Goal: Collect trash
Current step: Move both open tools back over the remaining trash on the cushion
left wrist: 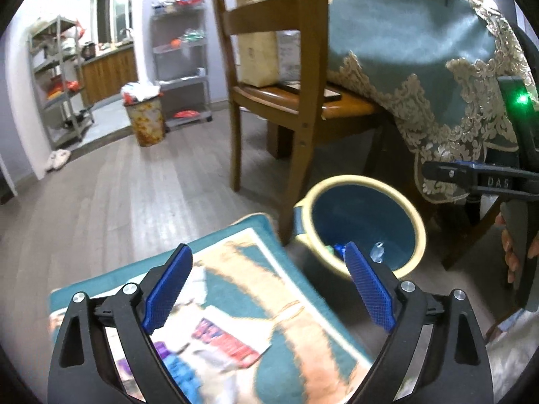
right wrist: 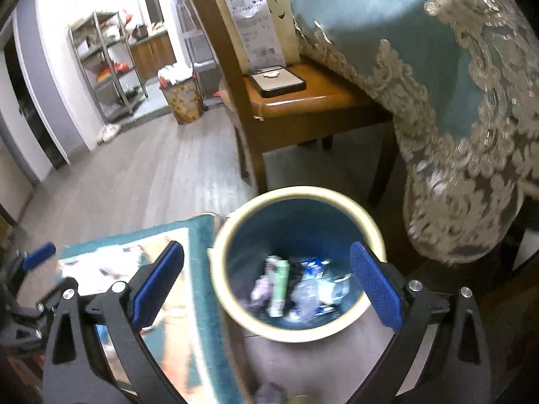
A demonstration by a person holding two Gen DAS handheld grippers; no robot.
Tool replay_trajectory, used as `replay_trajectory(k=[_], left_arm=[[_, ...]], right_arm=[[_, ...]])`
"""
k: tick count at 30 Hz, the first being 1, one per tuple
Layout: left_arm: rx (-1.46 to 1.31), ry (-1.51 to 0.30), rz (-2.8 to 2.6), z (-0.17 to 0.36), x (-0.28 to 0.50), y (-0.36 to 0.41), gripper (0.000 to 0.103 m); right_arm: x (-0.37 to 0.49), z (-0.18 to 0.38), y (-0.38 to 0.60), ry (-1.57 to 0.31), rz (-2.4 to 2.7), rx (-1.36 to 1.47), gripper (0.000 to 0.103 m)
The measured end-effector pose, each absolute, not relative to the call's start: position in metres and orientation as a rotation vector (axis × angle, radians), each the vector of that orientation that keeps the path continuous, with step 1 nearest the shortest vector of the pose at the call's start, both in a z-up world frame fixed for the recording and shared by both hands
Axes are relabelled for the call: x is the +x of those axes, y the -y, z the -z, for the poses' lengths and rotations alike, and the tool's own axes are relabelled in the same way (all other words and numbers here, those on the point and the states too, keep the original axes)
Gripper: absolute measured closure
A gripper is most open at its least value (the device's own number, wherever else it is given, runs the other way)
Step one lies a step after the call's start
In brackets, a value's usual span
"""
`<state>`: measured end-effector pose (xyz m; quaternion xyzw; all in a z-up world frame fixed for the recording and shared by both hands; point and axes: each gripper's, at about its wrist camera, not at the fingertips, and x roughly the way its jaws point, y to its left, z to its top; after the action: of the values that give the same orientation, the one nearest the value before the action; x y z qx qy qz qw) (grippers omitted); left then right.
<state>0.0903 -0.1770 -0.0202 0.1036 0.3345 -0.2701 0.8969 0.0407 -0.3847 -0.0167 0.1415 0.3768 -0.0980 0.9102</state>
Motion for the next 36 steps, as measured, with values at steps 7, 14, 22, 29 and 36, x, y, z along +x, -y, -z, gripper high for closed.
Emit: replay_trajectory(k=[7,14,22,29,36], left_arm=[[0.184,-0.678,0.436,0.007,0.077,0.103,0.011],[0.15,-0.718,0.288,0.015,0.066,0.027,0.011],[0.14,-0.782,0.151,0.042,0.044,-0.047,0.011],[0.154,-0.891,0.142,0.08,0.029,-0.08,0.011],[0.199,-0.986,0.177,0.119,0.028,-0.093,0.011]], right_arm=[[0.048,0.021,0.328,-0.797,0.148,0.231,0.006],[0.061,0.033,0.256,-0.83,0.04,0.158,0.006],[0.077,0.05,0.192,-0.878,-0.048,0.13,0.006],[0.081,0.073,0.151,-0.946,-0.058,0.106,0.006],[0.083,0.115,0.13,-1.087,-0.044,0.061,0.025]])
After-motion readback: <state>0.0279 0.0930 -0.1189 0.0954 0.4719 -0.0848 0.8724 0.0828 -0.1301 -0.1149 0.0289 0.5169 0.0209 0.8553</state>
